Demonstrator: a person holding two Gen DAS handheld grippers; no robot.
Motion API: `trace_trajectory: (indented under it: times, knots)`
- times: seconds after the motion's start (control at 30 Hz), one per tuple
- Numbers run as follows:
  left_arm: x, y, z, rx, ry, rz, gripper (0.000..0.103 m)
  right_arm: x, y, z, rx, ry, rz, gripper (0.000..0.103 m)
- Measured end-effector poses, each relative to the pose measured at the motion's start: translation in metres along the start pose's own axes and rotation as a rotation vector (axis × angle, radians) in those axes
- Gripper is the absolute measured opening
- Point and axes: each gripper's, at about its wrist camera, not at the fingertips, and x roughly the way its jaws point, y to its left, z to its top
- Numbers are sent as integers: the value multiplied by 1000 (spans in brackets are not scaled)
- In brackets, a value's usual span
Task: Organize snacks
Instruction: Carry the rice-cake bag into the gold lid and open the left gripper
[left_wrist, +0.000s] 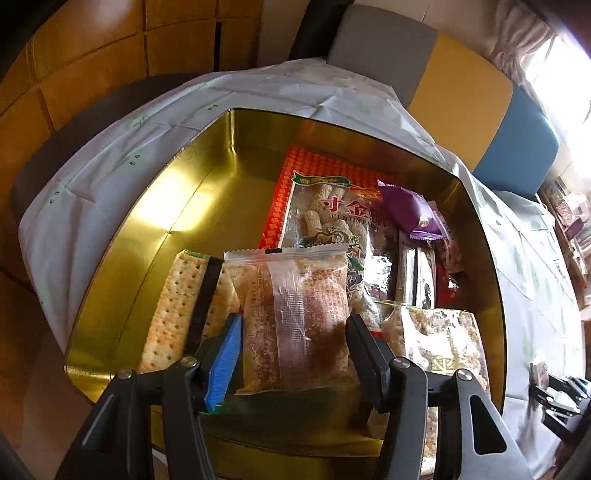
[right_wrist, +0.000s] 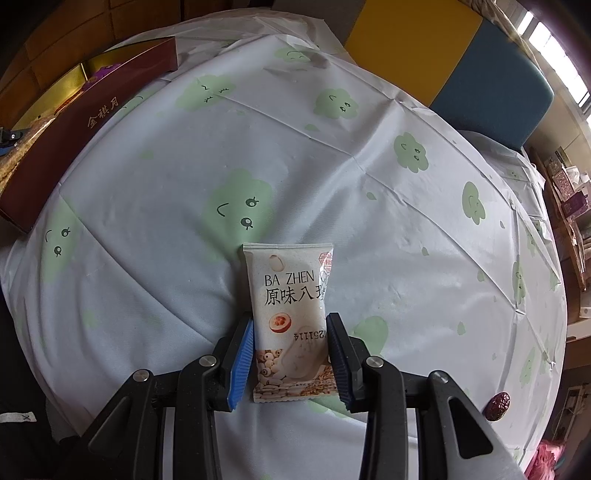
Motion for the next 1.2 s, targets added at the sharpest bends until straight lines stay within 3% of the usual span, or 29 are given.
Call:
trace_trajectory:
  times: [0.23, 0.43, 0.5, 0.63, 0.8, 0.93, 1.03, 1.13, 1.2]
  knots:
    - [-26, -9, -4, 29, -99, 58, 58, -1, 2, 0, -3, -1, -6, 39]
    - [-56, -11, -7, 78, -128, -53, 51, -1, 2, 0, -3, -1, -10, 39]
    - [-68, -15, -11, 156, -126, -140, 49, -1, 2, 0, -3, -1, -11, 39]
    - [-92, -25, -30, 336, -144, -236, 49, -1, 2, 0, -4, 0, -10, 39]
    - [-91, -50, -56, 532, -111, -242, 49, -1, 2, 1, -5, 0, -12, 39]
    - [-69, -60, -59, 523, -68, -189, 49, -1, 3, 1, -4, -1, -15, 39]
    - [-62, -61, -56, 486, -55, -196, 49, 0, 3, 1, -8, -1, -17, 39]
    - [-46, -64, -53, 476, -30, -132, 43, -1, 4, 1, -9, -1, -20, 39]
    - [-40, -62, -51, 437, -20, -151, 43, -1, 4, 1, -10, -1, -23, 39]
